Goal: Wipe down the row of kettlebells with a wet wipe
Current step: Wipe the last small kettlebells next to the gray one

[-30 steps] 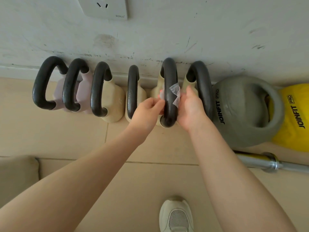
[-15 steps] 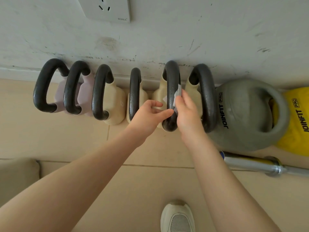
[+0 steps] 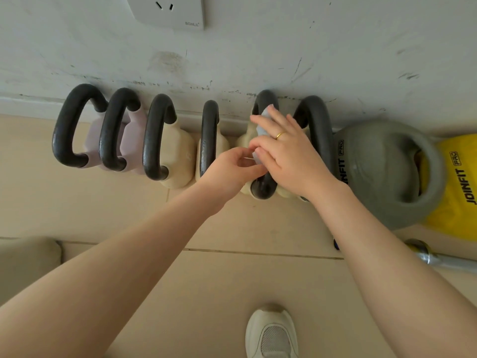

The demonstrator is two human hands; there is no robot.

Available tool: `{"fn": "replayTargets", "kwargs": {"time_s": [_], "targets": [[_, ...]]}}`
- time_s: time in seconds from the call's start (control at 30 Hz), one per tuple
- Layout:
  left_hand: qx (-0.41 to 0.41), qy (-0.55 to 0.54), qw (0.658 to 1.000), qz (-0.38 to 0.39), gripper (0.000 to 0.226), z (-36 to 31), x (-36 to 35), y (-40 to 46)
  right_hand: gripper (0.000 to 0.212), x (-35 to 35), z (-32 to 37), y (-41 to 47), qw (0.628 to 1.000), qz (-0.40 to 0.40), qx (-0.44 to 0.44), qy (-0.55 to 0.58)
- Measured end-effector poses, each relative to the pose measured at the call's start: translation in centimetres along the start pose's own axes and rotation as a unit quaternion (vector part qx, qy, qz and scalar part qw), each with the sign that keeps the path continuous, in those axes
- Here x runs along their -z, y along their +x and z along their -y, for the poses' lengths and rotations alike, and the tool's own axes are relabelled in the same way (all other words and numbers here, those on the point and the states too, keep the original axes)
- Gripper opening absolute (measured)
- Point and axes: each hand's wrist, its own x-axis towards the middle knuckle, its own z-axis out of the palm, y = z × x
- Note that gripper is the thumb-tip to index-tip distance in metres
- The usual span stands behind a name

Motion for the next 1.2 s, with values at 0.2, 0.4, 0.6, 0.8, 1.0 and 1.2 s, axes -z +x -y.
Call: {"fn": "replayTargets", "kwargs": {"time_s": [0.2,0.4,0.6,0.8,1.0,1.2], "targets": [[-0.013,-0.015,1.0,-0.003,0.046,-0.3,0.0,0.1,0.037,1.2,-1.0,3.0,0.999,0.019,0.032,-0.027],[-0.029,-0.009,0.999,-0.029,0.044,-1.4,0.6,1.2,0.031,1.2,-2.5,6.2,0.998,0.019,0.008,0.067],[-0.017,-0.053,0.998,-0.025,0.039,-1.4,-0.4,2.1,0.029,0.9,-1.5,6.8,0.976,-0.037,-0.113,0.184],[-0.004,-0.106,0.994,0.036,0.039,-1.2,-0.2,2.9,0.037,0.6,-0.9,4.9,0.967,-0.025,-0.147,0.208],[-0.017,-0.09,0.993,0.068,0.03,-0.3,0.6,1.9,0.021,0.9,-1.4,5.9,0.974,-0.045,-0.109,0.191],[-0.032,-0.056,0.994,0.087,0.035,0.6,1.9,1.4,0.021,0.8,-0.8,7.0,0.861,-0.032,-0.243,0.446]]}}
